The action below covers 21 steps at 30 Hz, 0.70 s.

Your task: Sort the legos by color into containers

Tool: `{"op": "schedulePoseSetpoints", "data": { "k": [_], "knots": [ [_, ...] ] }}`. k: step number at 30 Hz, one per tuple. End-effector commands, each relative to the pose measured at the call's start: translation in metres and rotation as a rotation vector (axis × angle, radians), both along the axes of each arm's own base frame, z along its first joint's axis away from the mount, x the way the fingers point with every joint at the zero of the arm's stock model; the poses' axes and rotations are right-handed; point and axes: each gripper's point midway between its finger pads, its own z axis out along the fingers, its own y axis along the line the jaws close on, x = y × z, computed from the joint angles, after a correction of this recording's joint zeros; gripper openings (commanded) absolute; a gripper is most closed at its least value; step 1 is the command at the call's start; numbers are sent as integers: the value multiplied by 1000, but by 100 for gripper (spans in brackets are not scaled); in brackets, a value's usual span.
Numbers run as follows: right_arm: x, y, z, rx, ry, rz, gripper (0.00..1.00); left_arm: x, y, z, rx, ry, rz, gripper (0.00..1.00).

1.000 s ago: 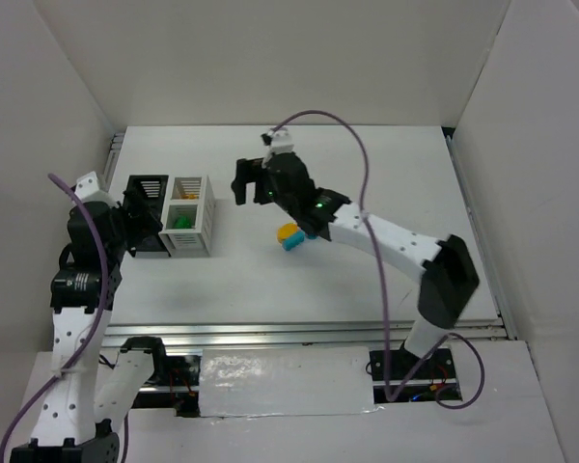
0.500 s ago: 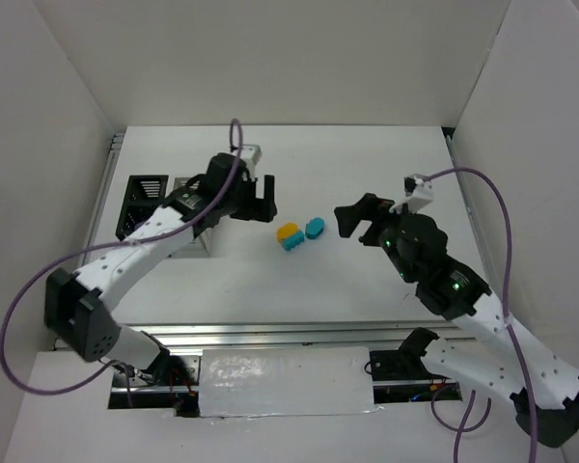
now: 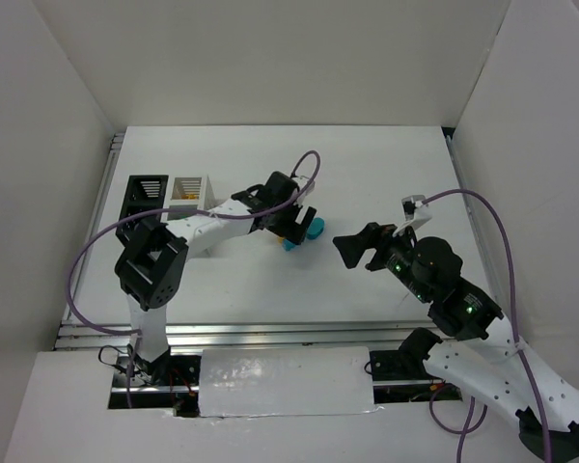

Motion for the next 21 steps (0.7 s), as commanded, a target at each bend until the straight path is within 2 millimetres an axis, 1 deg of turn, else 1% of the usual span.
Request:
{"op": "schedulePoseSetpoints", "data": {
  "k": [1,5,6,7,9,12,13,14,15,16,17,18,19,20,21],
  "knots": [
    [-6,5,5,3,-29,55,100,16,-13,-1,-20,-79,-55,100],
    [-9,9,8,15,-47,85,100,19,-16,-24,11,-65,-96,100],
    [-8,9,7,14,-47,85,100,17,-14,-36,32,-41,-101,100],
    [-8,10,6,11,-44,88,100,20,-14,-38,43,-41,-95,100],
    [-9,10,6,8,-44,89,100,19,-12,-47,58,-24,-94,100],
    [-8,9,7,7,-48,88,100,16,-10,-53,57,-14,-86,99],
    [-9,9,7,8,-49,88,100,15,-9,-55,59,-10,-83,97],
    [-8,9,8,9,-51,86,100,14,-8,-56,59,-5,-82,90],
    [-8,9,8,12,-54,84,100,11,-9,-58,53,-1,-81,59],
    [-7,8,8,14,-53,75,100,10,-8,-58,49,0,-76,41],
    [-7,7,8,18,-54,71,100,9,-9,-52,36,-2,-67,13],
    [-6,6,9,21,-59,64,100,4,-5,-54,36,8,-57,5],
    [-5,5,9,24,-59,55,100,2,-3,-50,26,5,-50,0],
    [-2,2,7,27,-51,25,100,1,-5,-28,-16,-30,-44,0],
    [1,-1,5,30,-38,-4,100,-15,2,-31,-19,-18,-52,0]
  ]
}}
